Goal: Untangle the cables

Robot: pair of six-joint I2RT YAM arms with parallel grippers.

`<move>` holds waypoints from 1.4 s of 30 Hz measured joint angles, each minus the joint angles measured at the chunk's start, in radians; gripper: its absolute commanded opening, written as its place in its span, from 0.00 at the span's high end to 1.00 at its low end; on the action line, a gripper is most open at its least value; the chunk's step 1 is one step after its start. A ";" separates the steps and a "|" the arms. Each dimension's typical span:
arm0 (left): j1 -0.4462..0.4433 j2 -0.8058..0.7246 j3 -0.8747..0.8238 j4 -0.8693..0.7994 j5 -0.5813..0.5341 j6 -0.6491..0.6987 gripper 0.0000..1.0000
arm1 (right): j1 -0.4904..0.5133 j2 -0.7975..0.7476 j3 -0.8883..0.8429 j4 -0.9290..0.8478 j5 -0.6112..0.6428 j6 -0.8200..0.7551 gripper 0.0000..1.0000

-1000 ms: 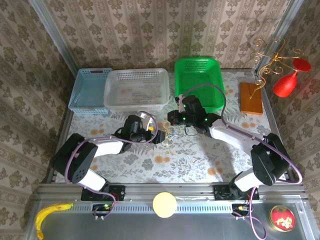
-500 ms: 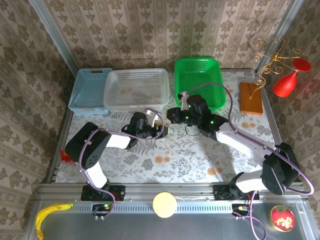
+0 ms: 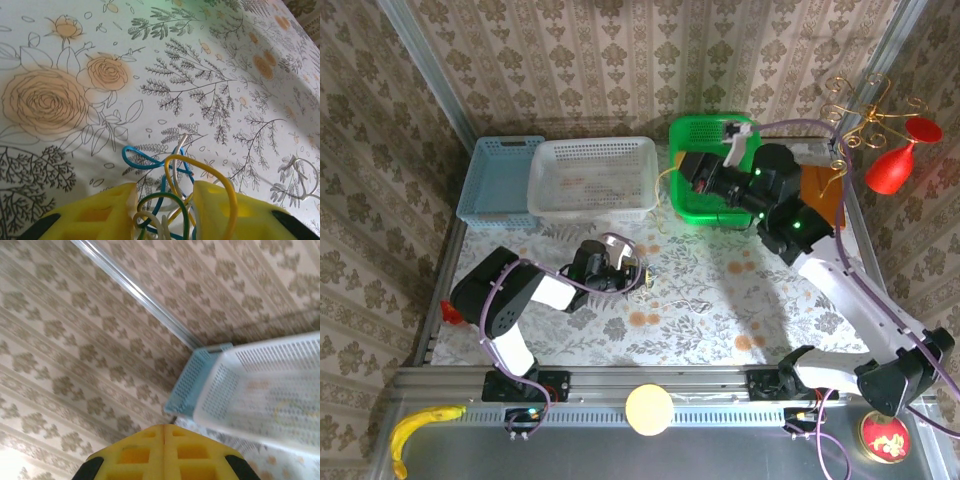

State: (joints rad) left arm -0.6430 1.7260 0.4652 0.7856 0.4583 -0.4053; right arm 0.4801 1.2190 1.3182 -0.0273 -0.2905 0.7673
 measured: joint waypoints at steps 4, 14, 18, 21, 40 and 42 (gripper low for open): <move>0.000 0.000 -0.009 0.024 0.005 -0.013 0.52 | -0.022 0.000 0.091 -0.001 -0.007 0.003 1.00; -0.004 -0.167 -0.007 -0.045 -0.002 -0.044 0.03 | -0.024 0.103 0.140 0.001 -0.003 -0.010 1.00; -0.004 -0.290 -0.002 -0.125 -0.019 -0.042 0.00 | -0.024 0.176 0.132 0.005 0.015 -0.031 1.00; -0.003 -0.375 0.002 -0.196 -0.040 -0.032 0.00 | -0.024 0.240 0.133 0.024 0.027 -0.039 1.00; 0.213 -0.805 0.095 -0.780 -0.261 -0.021 0.00 | 0.050 0.829 0.642 0.003 0.074 -0.076 1.00; 0.242 -0.806 0.125 -0.809 -0.261 -0.021 0.00 | 0.055 0.883 0.696 -0.008 0.074 -0.080 1.00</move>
State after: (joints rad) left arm -0.4011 0.9203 0.5903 -0.0235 0.1978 -0.4267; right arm 0.5350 2.1025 2.0144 -0.0357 -0.2169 0.6876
